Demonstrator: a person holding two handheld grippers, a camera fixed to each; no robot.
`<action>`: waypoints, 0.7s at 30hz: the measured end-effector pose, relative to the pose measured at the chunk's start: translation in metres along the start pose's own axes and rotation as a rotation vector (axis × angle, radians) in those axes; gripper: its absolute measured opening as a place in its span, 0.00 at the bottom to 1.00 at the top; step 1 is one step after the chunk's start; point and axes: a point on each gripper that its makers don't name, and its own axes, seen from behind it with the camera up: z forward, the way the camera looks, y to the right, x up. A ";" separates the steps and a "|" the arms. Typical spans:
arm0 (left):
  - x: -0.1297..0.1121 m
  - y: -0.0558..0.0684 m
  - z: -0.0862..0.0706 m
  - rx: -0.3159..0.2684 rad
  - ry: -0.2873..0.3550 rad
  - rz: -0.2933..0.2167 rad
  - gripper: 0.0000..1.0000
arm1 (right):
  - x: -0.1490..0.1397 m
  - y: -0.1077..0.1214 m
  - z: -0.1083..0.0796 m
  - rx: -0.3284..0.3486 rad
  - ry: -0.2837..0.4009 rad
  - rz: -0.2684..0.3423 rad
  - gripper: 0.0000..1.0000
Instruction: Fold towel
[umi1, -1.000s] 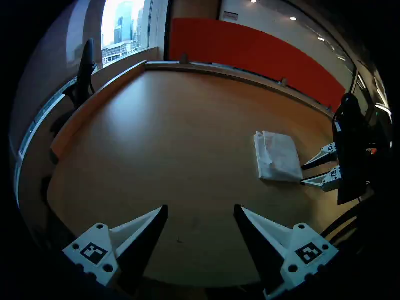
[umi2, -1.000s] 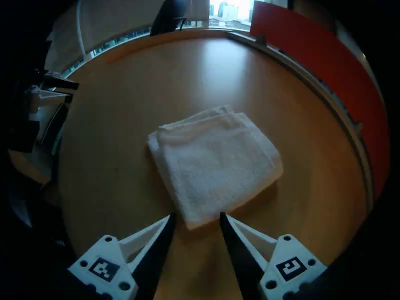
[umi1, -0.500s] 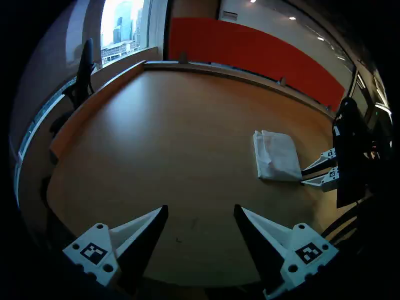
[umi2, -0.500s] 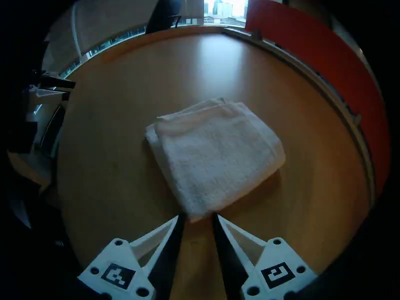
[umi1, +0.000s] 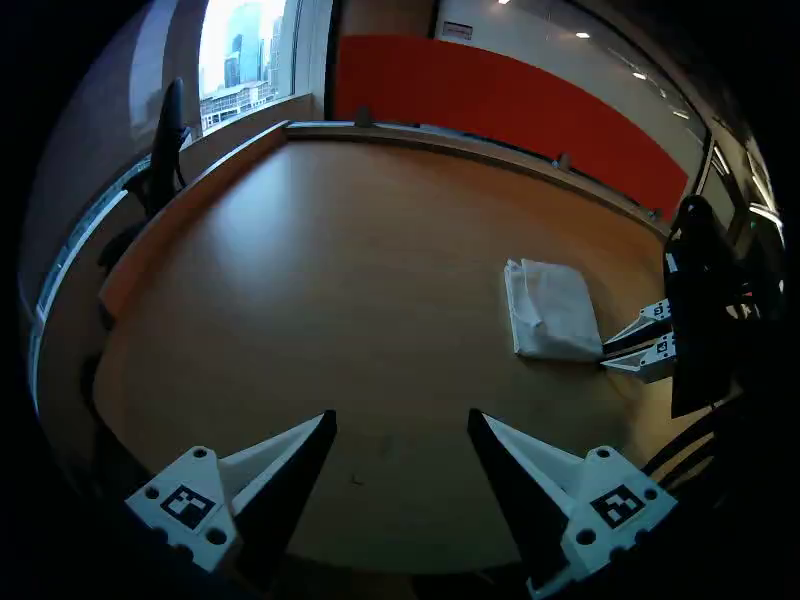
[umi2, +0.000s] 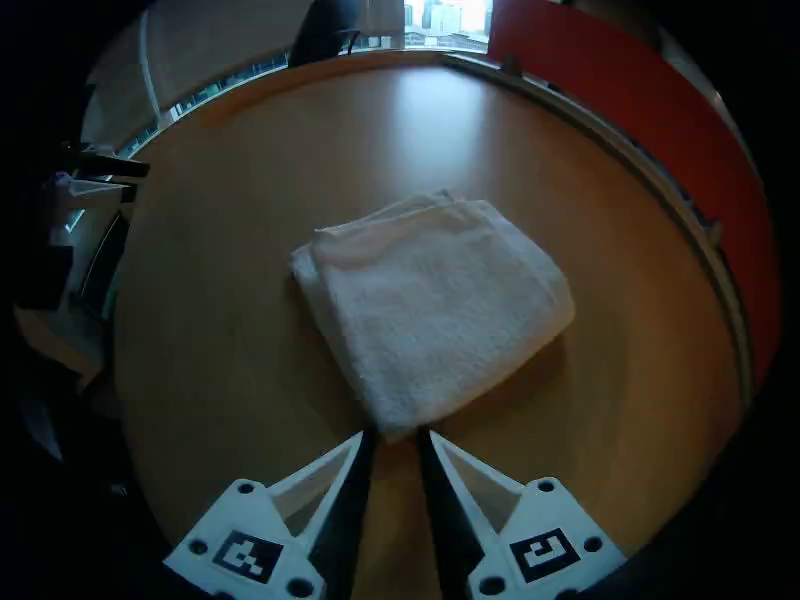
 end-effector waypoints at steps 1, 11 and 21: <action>0.000 0.000 0.000 0.000 0.000 0.000 0.97 | 0.000 0.000 0.000 0.000 0.001 0.003 0.27; -0.004 0.001 -0.001 -0.003 -0.003 0.003 0.98 | 0.000 0.000 0.001 0.006 0.005 0.027 0.05; -0.003 0.001 0.000 -0.014 0.004 0.012 0.98 | 0.007 0.000 -0.008 -0.007 0.023 0.000 0.04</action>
